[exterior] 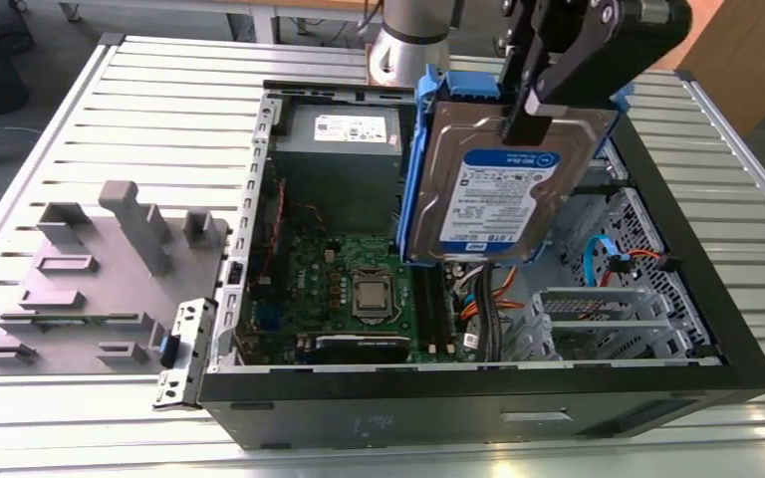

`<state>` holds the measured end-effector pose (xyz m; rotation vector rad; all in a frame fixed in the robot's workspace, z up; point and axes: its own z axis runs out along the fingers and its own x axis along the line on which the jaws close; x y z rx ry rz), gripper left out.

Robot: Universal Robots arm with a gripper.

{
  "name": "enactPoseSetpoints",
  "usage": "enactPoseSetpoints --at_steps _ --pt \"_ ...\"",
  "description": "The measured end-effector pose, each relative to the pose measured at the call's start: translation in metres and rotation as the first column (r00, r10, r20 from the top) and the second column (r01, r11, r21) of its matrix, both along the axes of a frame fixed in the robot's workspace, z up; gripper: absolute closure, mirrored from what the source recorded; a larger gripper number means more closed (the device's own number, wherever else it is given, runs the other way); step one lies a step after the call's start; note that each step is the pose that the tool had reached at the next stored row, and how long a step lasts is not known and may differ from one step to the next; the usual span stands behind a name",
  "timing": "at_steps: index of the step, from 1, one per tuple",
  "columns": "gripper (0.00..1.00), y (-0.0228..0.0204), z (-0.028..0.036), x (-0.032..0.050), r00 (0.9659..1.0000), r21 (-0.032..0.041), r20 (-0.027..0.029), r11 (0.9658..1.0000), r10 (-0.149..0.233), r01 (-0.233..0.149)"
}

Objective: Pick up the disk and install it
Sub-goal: 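Pick up the disk, then insert the disk into the insertion slot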

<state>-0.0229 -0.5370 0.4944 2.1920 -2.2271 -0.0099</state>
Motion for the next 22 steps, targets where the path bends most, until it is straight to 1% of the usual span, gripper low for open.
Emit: enactPoseSetpoints --at_steps 6,7,8,9,16,17,20,22 --pt "0.65 -0.0189 0.0001 0.0000 1.0000 -0.0053 -0.0001 1.0000 0.000 0.000" --pt "0.65 -0.0214 0.0000 0.0000 1.0000 -0.0063 -0.0001 1.0000 0.000 0.000" --pt "0.65 -0.0229 0.0000 0.0000 1.0000 -0.0068 0.0000 1.0000 0.000 0.000" --pt "0.65 -0.0235 0.0000 -0.0001 1.0000 -0.0070 0.0000 1.0000 0.000 0.000" --pt "0.65 -0.0237 -0.0002 0.0000 1.0000 -0.0065 0.0000 1.0000 0.000 0.000" --pt "0.65 -0.0239 -0.0008 0.0000 1.0000 -0.0035 0.0001 1.0000 0.000 0.000" --pt "0.65 -0.0243 -0.0038 0.0000 1.0000 0.0122 -0.0001 0.9999 0.000 0.000" --pt "0.65 -0.0250 -0.0061 0.0000 1.0000 0.0240 0.0000 0.9997 0.000 0.000"
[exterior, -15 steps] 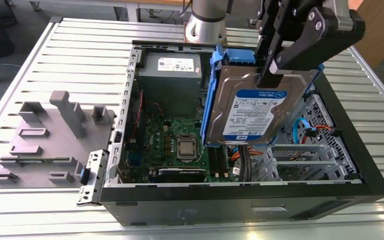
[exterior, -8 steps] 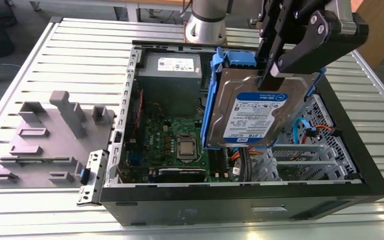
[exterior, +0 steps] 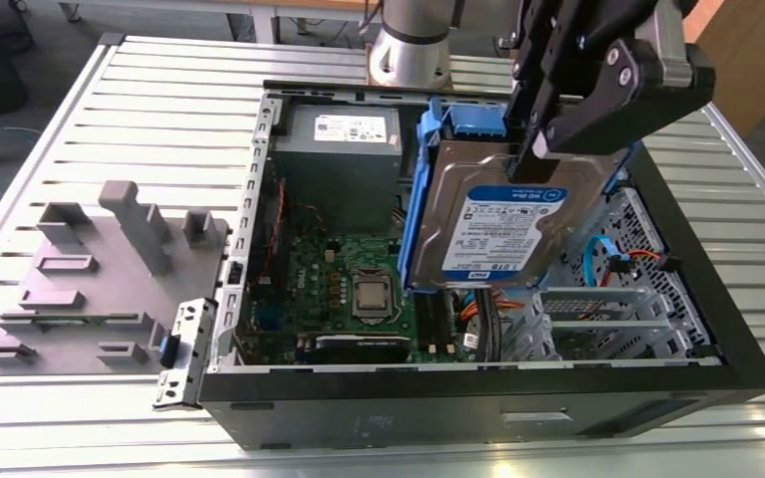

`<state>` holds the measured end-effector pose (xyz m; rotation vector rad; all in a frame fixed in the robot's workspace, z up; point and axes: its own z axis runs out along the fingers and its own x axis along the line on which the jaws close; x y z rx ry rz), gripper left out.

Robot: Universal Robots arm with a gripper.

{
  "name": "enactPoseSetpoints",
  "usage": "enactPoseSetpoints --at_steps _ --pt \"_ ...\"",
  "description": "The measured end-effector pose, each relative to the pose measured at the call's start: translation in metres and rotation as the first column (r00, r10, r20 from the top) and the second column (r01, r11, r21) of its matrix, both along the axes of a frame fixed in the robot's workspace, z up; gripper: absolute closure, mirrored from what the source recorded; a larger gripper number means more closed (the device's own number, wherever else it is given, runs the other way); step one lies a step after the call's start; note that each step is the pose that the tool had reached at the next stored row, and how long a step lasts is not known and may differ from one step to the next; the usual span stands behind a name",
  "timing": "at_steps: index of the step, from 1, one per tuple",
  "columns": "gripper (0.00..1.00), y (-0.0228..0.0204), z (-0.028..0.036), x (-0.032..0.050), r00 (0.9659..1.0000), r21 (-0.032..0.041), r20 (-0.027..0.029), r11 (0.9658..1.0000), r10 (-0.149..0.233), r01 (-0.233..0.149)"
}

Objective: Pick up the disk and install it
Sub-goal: 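Insert the disk into the insertion slot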

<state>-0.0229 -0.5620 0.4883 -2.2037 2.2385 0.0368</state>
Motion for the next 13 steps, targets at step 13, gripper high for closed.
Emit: enactPoseSetpoints --at_steps 13 --pt "0.65 -0.0058 -0.0136 0.0006 1.0000 0.0056 -0.0021 1.0000 0.000 0.000"
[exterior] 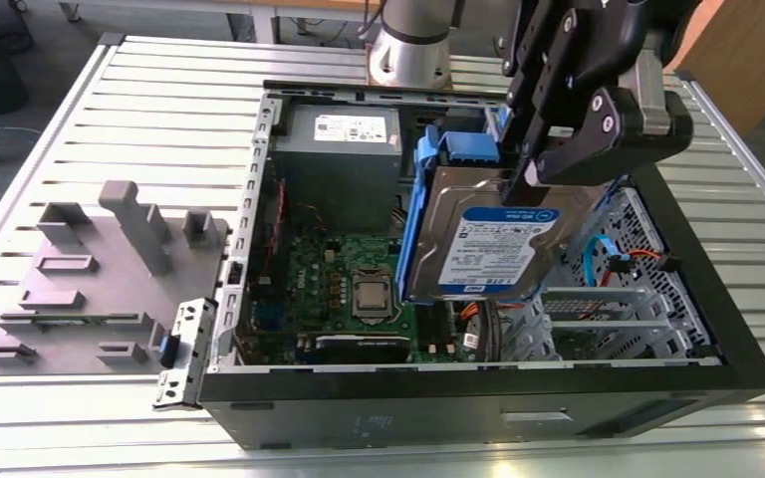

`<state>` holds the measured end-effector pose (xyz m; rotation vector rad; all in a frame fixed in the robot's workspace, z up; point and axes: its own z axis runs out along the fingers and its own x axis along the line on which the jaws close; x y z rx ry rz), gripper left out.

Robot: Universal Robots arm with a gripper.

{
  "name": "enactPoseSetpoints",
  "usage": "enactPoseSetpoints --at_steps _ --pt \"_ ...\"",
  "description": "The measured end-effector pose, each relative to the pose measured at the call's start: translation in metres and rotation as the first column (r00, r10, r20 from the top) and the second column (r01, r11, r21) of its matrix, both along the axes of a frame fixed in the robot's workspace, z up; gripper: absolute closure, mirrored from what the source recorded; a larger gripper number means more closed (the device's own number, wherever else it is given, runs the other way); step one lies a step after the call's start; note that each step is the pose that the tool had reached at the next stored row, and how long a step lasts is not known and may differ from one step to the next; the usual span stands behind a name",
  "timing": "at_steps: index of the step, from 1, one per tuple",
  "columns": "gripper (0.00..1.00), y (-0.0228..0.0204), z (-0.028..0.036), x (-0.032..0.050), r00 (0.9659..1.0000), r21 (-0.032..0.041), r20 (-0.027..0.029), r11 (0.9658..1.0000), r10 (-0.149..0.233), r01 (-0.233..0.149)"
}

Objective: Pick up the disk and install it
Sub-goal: 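Insert the disk into the insertion slot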

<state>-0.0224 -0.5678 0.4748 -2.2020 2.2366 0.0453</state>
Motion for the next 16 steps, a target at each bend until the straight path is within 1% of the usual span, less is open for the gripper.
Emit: enactPoseSetpoints --at_steps 2,5,7,10,12,13,16 --pt "0.65 -0.0001 -0.0012 0.0028 1.0000 -0.0001 -0.0026 1.0000 0.000 0.000" --pt "0.65 -0.0003 -0.0028 0.0110 1.0000 0.0000 -0.0085 1.0000 0.000 0.000" --pt "0.65 -0.0003 -0.0035 0.0182 0.9999 0.0001 -0.0138 1.0000 0.000 0.000" --pt "0.65 -0.0003 -0.0040 0.0282 0.9997 -0.0003 -0.0234 1.0000 0.000 0.000" --pt "0.65 -0.0002 -0.0042 0.0331 0.9996 -0.0003 -0.0278 1.0000 0.000 0.000" --pt "0.65 -0.0003 -0.0043 0.0344 0.9996 -0.0001 -0.0288 1.0000 0.000 0.000" --pt "0.65 -0.0003 -0.0044 0.0344 0.9996 -0.0001 -0.0289 1.0000 0.000 0.000"
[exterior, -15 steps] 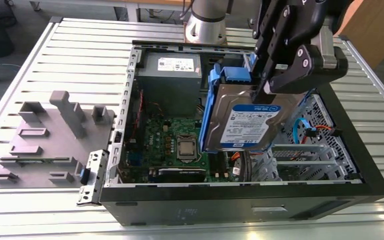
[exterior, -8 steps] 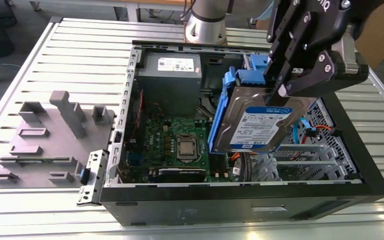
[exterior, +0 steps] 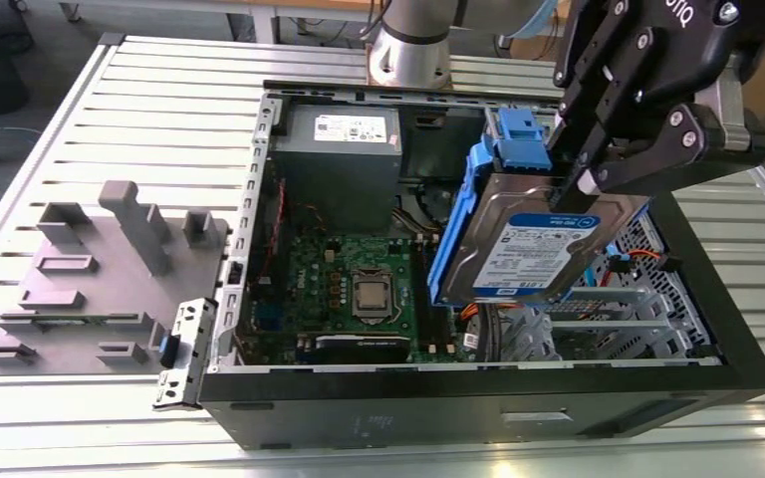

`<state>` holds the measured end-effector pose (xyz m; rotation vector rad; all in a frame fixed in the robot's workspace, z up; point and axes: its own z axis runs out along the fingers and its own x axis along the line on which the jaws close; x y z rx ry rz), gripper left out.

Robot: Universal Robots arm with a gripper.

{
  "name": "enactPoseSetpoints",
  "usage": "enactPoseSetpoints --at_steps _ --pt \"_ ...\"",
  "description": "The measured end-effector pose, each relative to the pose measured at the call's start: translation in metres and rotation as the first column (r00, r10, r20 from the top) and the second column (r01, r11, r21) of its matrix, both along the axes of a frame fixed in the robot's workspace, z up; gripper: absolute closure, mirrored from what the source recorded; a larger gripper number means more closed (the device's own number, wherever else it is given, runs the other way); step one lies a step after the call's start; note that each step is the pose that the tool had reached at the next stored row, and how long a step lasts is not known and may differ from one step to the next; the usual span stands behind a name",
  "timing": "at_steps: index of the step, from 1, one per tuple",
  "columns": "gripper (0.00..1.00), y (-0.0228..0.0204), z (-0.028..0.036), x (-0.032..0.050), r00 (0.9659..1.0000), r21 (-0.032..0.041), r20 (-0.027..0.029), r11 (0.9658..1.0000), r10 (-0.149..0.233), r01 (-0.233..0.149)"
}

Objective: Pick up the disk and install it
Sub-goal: 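Insert the disk into the insertion slot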

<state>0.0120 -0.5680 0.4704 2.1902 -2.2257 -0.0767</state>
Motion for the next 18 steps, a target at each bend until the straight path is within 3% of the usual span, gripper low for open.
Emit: enactPoseSetpoints --at_steps 3,6,11,18 --pt "0.65 0.0000 -0.0002 0.0000 1.0000 0.0001 0.0015 1.0000 0.000 0.000" --pt "0.65 0.0000 -0.0010 0.0001 0.9999 0.0000 0.0122 1.0000 0.002 -0.002" --pt "0.65 0.0000 -0.0011 0.0031 0.9999 -0.0001 0.0127 1.0000 0.002 -0.002" --pt "0.65 0.0000 -0.0015 0.0217 0.9999 0.0001 0.0127 1.0000 0.002 -0.002"
